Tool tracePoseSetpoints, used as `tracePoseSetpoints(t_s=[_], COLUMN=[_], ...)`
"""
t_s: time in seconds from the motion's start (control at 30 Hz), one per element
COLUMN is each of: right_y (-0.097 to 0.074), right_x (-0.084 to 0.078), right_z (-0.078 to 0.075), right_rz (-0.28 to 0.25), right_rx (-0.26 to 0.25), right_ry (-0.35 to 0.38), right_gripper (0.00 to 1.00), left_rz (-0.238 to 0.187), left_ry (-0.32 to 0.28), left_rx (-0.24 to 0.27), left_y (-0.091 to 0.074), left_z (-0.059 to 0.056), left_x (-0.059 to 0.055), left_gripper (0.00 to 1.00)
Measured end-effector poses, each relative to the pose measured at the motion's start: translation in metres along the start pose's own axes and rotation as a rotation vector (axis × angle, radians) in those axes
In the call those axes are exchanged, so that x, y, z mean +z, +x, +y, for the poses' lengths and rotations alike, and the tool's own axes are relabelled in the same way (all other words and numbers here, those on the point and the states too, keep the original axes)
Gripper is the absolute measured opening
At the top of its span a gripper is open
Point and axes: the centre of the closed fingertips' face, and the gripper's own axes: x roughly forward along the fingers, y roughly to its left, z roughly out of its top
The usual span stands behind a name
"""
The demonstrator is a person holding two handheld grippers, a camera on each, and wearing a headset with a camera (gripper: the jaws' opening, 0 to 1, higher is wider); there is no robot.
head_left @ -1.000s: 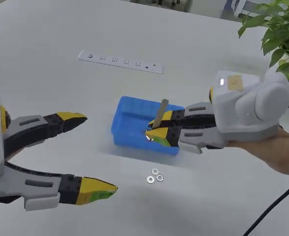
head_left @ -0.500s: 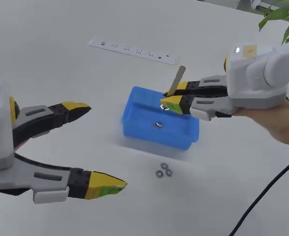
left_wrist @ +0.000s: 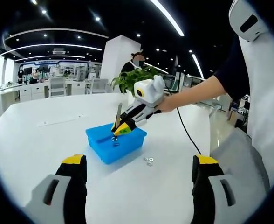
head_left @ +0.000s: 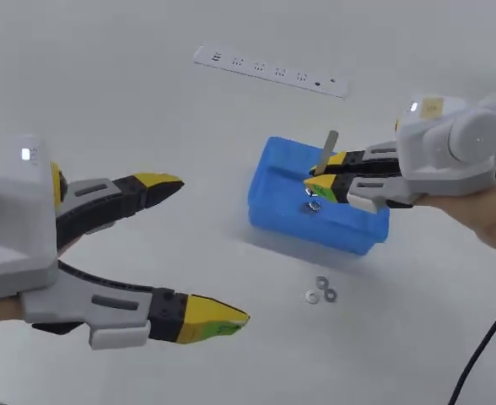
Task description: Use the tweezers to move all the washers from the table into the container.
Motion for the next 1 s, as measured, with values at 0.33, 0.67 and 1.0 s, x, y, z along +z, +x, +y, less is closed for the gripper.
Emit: tracePoseSetpoints(t_s=[0.33,0.67,1.0], right_y=[0.0071,0.0107,0.0101], right_x=[-0.0047,-0.0041,-0.0044], right_z=[0.0001,0.0026,0.0042], right_rz=[0.002,0.001,-0.001], right_rx=[0.007,0.012,0.017], right_ry=[0.013,0.007,0.003], right_gripper=[0.1,0.1,0.1], left_rz=[0.011,0.012,0.015], left_ry=[-0.027,-0.037,-0.042], left_rx=[0.021,0.022,0.022], left_y=[-0.0043,-0.0046,-0.0057], left_z=[0.0025,-0.0002,-0.0015], left_x=[-0.0051,-0.0057,-0.0055], left_gripper=[0.99,0.99,0.99])
